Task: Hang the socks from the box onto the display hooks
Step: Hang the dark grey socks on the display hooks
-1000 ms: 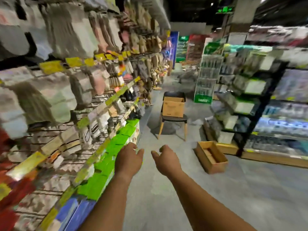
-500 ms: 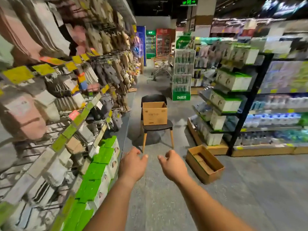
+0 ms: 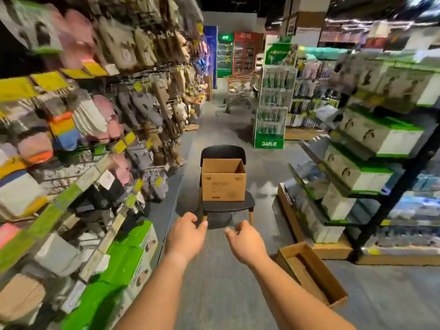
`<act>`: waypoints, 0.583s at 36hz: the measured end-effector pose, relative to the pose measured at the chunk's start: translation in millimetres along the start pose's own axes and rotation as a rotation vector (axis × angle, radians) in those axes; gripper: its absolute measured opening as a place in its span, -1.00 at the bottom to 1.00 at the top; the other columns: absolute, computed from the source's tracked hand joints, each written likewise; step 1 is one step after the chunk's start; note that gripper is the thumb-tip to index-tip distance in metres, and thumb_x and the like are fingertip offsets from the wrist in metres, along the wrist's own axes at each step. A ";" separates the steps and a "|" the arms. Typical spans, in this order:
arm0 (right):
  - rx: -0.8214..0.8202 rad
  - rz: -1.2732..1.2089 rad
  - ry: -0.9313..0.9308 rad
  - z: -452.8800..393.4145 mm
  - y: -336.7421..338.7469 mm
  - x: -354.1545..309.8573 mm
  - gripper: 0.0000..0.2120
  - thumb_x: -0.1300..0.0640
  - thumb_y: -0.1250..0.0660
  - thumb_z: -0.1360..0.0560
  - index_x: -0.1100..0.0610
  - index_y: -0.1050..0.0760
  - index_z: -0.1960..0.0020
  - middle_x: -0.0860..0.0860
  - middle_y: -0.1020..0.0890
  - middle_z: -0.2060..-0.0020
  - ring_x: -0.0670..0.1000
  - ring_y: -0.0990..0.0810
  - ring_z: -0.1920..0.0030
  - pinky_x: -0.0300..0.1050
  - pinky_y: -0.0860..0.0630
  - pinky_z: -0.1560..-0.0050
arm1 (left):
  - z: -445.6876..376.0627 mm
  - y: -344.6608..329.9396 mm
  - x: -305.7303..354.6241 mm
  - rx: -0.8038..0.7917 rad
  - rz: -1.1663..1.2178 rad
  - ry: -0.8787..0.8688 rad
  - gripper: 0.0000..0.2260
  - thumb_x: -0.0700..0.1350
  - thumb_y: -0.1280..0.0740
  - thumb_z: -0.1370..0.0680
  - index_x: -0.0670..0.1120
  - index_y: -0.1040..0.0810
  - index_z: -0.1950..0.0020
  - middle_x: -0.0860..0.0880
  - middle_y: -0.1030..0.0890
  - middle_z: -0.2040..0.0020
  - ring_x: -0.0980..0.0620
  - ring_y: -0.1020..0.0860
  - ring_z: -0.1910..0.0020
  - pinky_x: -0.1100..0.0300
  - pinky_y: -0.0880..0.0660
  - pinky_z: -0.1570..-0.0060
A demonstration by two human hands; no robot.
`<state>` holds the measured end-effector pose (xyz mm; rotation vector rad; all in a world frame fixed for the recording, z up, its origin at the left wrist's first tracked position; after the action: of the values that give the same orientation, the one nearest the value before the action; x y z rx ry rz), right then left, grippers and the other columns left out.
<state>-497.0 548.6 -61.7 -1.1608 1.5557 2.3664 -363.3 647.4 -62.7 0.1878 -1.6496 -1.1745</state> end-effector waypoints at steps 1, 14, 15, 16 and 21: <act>-0.013 0.003 -0.001 -20.6 2.2 -5.0 -0.57 -0.15 -0.21 -0.60 0.17 -0.41 -0.26 0.13 -0.55 -0.21 0.15 -0.53 -0.22 -0.05 -0.45 -0.10 | -18.5 -3.3 3.3 -0.005 -0.001 0.014 -0.71 0.14 -0.33 -0.58 -0.01 -0.55 -0.18 -0.06 -0.64 -0.13 -0.16 -0.58 -0.16 0.09 -0.50 -0.04; -0.017 -0.011 -0.012 -301.7 -8.6 -50.0 -0.66 -0.14 -0.24 -0.59 0.10 -0.43 -0.20 0.06 -0.60 -0.16 0.13 -0.58 -0.14 -0.06 -0.48 -0.02 | -298.8 -56.1 29.1 -0.054 0.022 0.052 -0.66 0.16 -0.30 -0.59 0.00 -0.53 -0.27 -0.03 -0.64 -0.20 -0.12 -0.54 -0.23 0.10 -0.47 -0.08; -0.020 -0.016 -0.019 -323.7 -10.3 -53.6 -0.67 -0.12 -0.25 -0.59 0.09 -0.43 -0.21 0.04 -0.61 -0.15 0.11 -0.59 -0.14 -0.07 -0.49 -0.02 | -323.2 -58.8 30.8 -0.068 0.016 0.052 -0.65 0.16 -0.30 -0.59 0.00 -0.53 -0.28 -0.03 -0.63 -0.21 -0.12 -0.54 -0.23 0.10 -0.47 -0.10; -0.023 -0.014 -0.028 -344.9 -11.5 -58.1 -0.68 -0.12 -0.25 -0.60 0.08 -0.43 -0.21 0.03 -0.61 -0.15 0.10 -0.59 -0.14 -0.08 -0.50 -0.02 | -346.7 -60.4 33.4 -0.080 0.009 0.050 -0.65 0.16 -0.30 -0.59 -0.01 -0.53 -0.28 -0.04 -0.63 -0.21 -0.12 -0.54 -0.24 0.09 -0.48 -0.11; -0.007 -0.004 -0.063 -445.8 -12.1 -80.9 -0.69 -0.12 -0.23 -0.60 0.06 -0.42 -0.22 0.03 -0.61 -0.16 0.09 -0.60 -0.16 -0.04 -0.54 -0.10 | -462.3 -65.3 49.6 -0.117 -0.045 0.010 -0.66 0.12 -0.28 -0.62 -0.06 -0.53 -0.29 -0.06 -0.64 -0.20 -0.12 -0.55 -0.22 0.10 -0.47 -0.07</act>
<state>-191.5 216.9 -107.9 -1.0783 1.5262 2.3831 -40.3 308.4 -96.7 0.1572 -1.5700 -1.2986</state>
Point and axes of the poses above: each hand's wrist, its own z-axis away from the middle knuckle, its own y-axis out of the back of the hand, x = y × z, the point moved 1 cm from there along -z, towards the middle knuckle
